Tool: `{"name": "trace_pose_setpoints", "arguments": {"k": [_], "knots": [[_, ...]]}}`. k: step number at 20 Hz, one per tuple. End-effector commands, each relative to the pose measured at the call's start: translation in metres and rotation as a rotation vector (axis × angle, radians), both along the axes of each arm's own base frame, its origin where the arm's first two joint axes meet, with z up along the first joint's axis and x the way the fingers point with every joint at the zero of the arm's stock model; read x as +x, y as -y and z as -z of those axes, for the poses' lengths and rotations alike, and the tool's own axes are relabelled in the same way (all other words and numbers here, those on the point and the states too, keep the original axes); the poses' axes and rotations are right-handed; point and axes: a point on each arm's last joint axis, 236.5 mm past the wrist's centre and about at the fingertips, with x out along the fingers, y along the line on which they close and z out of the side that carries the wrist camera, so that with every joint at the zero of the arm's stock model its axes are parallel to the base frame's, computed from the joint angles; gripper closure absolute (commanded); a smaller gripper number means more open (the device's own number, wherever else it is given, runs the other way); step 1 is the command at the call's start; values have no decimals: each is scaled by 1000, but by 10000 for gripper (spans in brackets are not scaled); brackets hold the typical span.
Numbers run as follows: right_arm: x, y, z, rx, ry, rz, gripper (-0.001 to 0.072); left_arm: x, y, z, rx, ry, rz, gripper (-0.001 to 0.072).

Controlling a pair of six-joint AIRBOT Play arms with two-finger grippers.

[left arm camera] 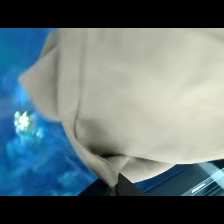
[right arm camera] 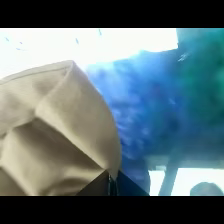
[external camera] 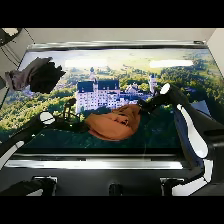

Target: Fold the shirts.

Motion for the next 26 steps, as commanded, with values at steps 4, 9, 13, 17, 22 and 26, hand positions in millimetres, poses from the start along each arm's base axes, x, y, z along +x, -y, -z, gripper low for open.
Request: {"name": "trace_pose_setpoints", "arguments": {"k": [4, 9, 13, 17, 22, 26], "knots": [[66, 21, -225, -127, 688, -108, 670, 79, -45, -247, 42, 707, -108, 684], [-53, 59, -570, -205, 1588, 85, 668, -4, -120, -588, -131, 1506, -396, 683], [-175, 69, -650, -99, 1809, 194, 669, -67, -115, -649, -277, 1633, -387, 683], [-198, 68, -651, -61, 1794, 205, 668, -63, -107, -640, -283, 1592, -357, 683], [-151, 54, -562, -121, 1449, 74, 668, -19, -115, -572, -1, 1403, -304, 682], [-100, 45, -399, -188, 853, -101, 668, 44, -114, -433, 206, 973, -188, 682]]}}
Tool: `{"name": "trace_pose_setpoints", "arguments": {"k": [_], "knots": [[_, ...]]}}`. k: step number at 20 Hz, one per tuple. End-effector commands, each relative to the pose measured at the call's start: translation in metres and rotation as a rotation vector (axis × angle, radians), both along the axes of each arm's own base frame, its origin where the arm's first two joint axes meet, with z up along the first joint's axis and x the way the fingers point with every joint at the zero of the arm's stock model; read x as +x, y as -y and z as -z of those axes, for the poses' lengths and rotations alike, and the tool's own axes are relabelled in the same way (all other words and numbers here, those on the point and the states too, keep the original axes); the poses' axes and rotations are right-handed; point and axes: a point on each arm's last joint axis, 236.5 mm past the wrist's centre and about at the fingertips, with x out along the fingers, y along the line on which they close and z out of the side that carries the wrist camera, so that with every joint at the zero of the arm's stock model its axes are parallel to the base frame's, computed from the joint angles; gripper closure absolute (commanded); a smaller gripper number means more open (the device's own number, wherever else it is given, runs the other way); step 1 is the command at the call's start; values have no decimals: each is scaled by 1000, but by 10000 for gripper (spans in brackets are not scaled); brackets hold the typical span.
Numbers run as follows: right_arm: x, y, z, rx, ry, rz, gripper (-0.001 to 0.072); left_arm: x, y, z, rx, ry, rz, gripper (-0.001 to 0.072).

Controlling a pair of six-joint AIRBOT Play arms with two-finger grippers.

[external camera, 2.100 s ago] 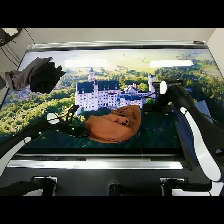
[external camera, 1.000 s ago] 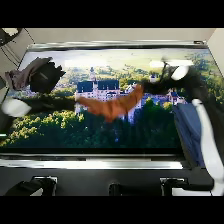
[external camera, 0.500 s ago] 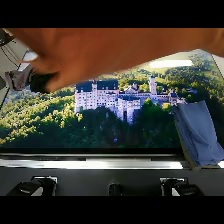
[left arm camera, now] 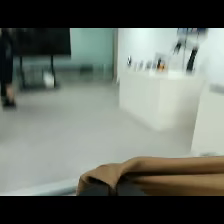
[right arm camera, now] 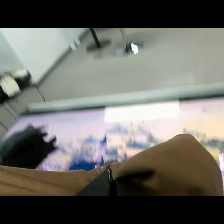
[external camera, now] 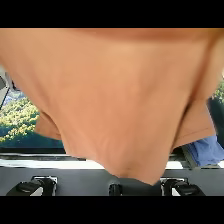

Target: Fold the shirts.

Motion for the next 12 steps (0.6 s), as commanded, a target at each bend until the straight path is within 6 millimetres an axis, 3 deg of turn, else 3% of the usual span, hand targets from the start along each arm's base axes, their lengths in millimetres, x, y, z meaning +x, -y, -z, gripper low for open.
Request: {"name": "trace_pose_setpoints", "arguments": {"k": [1, 5, 7, 10, 11, 12], "knots": [[34, -5, 143, -100, -500, -54, 668, 47, -2, 136, 143, -416, -15, 682], [140, -21, 271, -18, -678, -39, 668, 113, 8, 327, 109, -794, -36, 681], [184, -50, 322, 150, -724, -61, 667, 139, 20, 396, 49, -903, -35, 680], [214, -85, 378, 431, -846, -51, 661, 161, 33, 460, -1, -1027, -22, 680], [215, -92, 393, 492, -893, -50, 608, 162, 37, 477, -14, -1069, -15, 680], [217, -96, 404, 520, -916, -50, 485, 160, 39, 490, -16, -1106, -10, 680]]}}
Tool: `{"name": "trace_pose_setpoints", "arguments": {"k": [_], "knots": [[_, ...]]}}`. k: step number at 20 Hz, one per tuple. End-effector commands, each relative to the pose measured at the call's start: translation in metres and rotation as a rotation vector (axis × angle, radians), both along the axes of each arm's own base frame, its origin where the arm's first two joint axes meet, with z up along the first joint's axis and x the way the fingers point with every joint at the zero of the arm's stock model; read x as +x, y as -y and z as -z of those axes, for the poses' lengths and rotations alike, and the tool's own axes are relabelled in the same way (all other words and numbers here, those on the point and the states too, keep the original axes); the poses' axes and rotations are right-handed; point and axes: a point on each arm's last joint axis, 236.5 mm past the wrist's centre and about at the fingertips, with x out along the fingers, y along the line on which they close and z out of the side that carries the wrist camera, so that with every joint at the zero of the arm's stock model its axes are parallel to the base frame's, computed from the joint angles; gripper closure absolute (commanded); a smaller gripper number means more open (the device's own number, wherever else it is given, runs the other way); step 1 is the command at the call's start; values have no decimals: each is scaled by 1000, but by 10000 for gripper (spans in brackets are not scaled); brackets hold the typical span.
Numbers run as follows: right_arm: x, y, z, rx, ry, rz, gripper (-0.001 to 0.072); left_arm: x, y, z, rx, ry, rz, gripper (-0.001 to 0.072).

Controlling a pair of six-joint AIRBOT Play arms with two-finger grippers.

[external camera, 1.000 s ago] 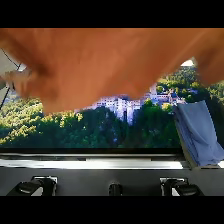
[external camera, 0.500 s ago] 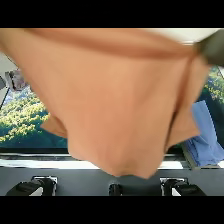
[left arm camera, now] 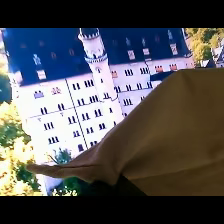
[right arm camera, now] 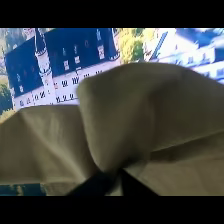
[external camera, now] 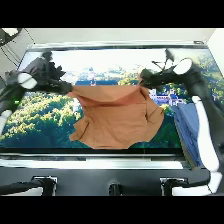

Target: Fold the shirts.

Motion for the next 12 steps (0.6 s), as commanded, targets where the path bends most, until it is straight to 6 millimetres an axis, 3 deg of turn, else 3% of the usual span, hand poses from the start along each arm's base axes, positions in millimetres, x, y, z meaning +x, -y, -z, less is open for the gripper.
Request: {"name": "trace_pose_setpoints", "arguments": {"k": [1, 2, 3, 5, 9, 10, 12], "knots": [[16, -27, 50, 196, -140, 71, 280, -1, 11, 69, -40, -161, -13, 680], [9, -28, 49, 177, -133, 20, 121, -5, 9, 76, -31, -187, -7, 680], [-2, -27, 44, 154, -119, -58, 75, -8, 5, 78, -14, -196, 10, 680], [-40, -12, 28, 105, -163, -198, 74, -14, -6, 78, 8, -214, 47, 680], [-131, 45, 13, -163, -374, -340, 74, -32, -36, 85, 4, -315, 21, 680], [-149, 47, 15, -209, -402, -353, 75, -34, -42, 86, 1, -330, 10, 680], [-197, 16, 36, -183, -439, -383, 75, -35, -51, 87, -2, -338, -7, 680]]}}
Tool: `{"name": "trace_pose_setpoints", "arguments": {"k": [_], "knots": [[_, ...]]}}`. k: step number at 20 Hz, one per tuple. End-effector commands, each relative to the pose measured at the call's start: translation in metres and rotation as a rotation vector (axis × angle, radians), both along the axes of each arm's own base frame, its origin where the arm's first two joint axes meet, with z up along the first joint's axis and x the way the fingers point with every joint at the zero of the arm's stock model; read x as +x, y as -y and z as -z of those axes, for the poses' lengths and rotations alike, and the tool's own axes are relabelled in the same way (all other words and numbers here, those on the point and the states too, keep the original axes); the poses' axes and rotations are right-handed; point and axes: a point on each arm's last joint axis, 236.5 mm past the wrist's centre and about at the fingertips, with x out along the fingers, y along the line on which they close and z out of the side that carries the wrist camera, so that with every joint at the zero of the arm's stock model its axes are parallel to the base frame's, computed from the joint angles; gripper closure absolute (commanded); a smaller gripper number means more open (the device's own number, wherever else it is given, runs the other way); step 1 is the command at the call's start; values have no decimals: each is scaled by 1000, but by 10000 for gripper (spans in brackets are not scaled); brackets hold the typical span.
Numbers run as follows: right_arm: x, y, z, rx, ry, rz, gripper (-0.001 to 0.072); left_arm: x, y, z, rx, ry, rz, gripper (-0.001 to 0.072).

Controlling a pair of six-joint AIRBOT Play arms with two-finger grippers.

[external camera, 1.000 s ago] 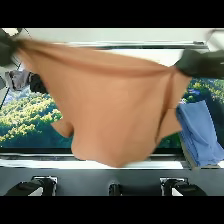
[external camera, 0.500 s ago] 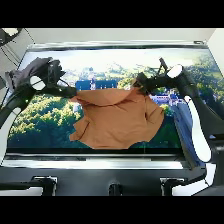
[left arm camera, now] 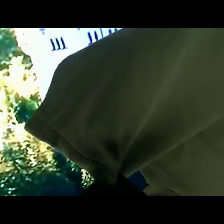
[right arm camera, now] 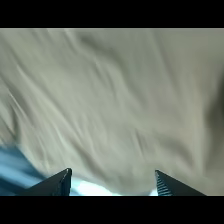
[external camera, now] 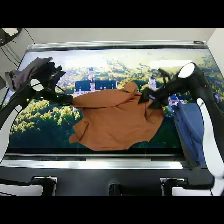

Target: Fold the shirts.

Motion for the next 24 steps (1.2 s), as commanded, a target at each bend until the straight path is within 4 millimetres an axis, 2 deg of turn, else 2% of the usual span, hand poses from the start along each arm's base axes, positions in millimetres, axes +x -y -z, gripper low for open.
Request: {"name": "trace_pose_setpoints", "arguments": {"k": [1, 2, 3, 4, 6, 8, 10, 13, 17, 18, 19, 20, 21, 22, 24], "knots": [[-94, -21, 32, -45, -139, -70, 74, -9, -15, 4, -1, -48, -13, 680], [-125, -43, 52, 7, -192, -57, 65, -7, -16, 4, 0, -43, -13, 680], [-152, -63, 68, 64, -244, -37, 20, -7, -15, 4, 3, -35, 1, 680], [-175, -82, 82, 126, -296, 2, 16, -5, -14, 4, 4, -27, 4, 679], [-202, -110, 102, 202, -362, 80, 16, -4, -14, 4, 6, -21, 6, 680], [-213, -120, 125, 166, -348, 124, 15, -4, -14, 4, 7, -18, 13, 679], [-210, -131, 134, 150, -330, 189, 16, -4, -14, 4, 13, -11, 32, 680], [-183, -147, 136, 196, -249, 297, 17, -3, -14, 4, 13, -9, 32, 680], [-148, -149, 142, 223, -176, 447, 41, -2, -14, 4, 17, 1, 43, 680], [-139, -146, 143, 219, -144, 470, 121, -2, -14, 4, 17, 0, 43, 680], [-129, -142, 144, 214, -106, 496, 260, -2, -14, 4, 17, 0, 43, 680], [-120, -138, 144, 212, -75, 522, 355, -2, -15, 4, 17, 0, 43, 680], [-116, -137, 143, 213, -58, 523, 538, -2, -14, 4, 17, 0, 43, 680], [-111, -139, 139, 213, -26, 496, 668, -2, -14, 3, 17, 0, 43, 680], [-104, -148, 120, 191, 110, 290, 670, -3, -14, -2, 16, 7, 45, 681]]}}
